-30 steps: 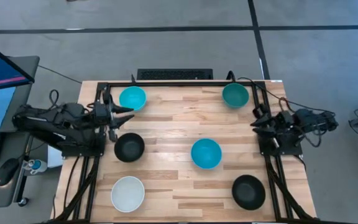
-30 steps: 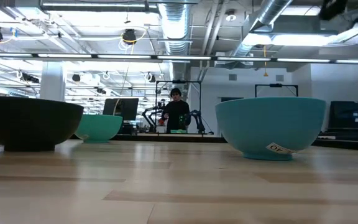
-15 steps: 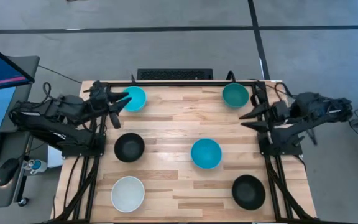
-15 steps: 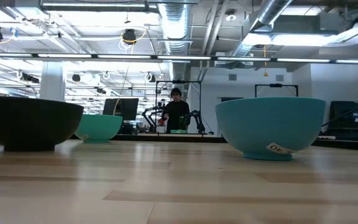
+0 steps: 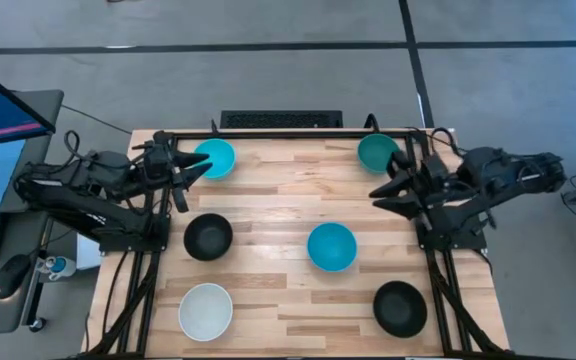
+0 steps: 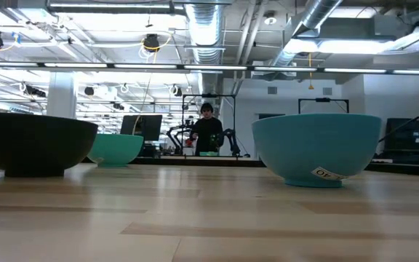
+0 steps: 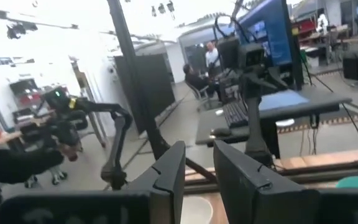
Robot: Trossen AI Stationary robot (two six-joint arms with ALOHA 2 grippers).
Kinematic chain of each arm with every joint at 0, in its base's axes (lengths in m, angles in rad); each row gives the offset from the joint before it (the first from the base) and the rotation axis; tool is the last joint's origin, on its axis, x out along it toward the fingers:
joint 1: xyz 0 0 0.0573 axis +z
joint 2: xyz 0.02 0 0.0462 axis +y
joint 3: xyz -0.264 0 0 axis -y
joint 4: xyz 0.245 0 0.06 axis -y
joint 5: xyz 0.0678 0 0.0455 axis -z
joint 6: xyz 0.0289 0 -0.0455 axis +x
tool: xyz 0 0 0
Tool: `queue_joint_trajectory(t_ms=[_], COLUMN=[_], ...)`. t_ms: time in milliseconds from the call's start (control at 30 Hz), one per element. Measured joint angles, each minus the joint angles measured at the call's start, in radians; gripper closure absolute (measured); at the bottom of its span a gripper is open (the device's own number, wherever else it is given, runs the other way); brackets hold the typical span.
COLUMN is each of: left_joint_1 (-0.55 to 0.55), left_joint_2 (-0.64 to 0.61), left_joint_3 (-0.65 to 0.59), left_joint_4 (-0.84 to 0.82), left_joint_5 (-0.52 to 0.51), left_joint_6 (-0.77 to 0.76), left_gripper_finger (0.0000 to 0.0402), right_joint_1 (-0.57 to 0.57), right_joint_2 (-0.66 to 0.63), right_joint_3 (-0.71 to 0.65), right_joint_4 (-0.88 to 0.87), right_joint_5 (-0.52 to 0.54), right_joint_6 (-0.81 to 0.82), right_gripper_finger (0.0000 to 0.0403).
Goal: Nest bowls inside each other
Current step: Stack the green bowl on top of the blue bowl
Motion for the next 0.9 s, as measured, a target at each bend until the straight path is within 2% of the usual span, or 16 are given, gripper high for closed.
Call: queue_joint_trajectory(t_ms=[200, 500, 700, 900], left_joint_1=[0.000, 0.000, 0.000, 0.000], left_joint_2=[-0.017, -0.025, -0.026, -0.026], left_joint_3=[0.000, 0.000, 0.000, 0.000], left_joint_4=[0.000, -0.001, -0.001, -0.001], left_joint_5=[0.000, -0.001, -0.001, -0.001], left_joint_6=[0.025, 0.026, 0.026, 0.026], left_gripper_finger=[0.0305, 0.0305, 0.0305, 0.0305], right_joint_1=[0.000, -0.001, -0.052, -0.108], right_joint_2=[0.049, 0.164, 0.223, 0.212], right_joint_3=[0.000, 0.000, 0.000, 0.000], right_joint_4=[-0.024, -0.026, -0.018, -0.024], right_joint_5=[0.001, 0.000, 0.001, 0.000], right_joint_6=[-0.095, -0.062, -0.075, -0.077], right_gripper_finger=[0.0294, 0.0294, 0.0294, 0.0294])
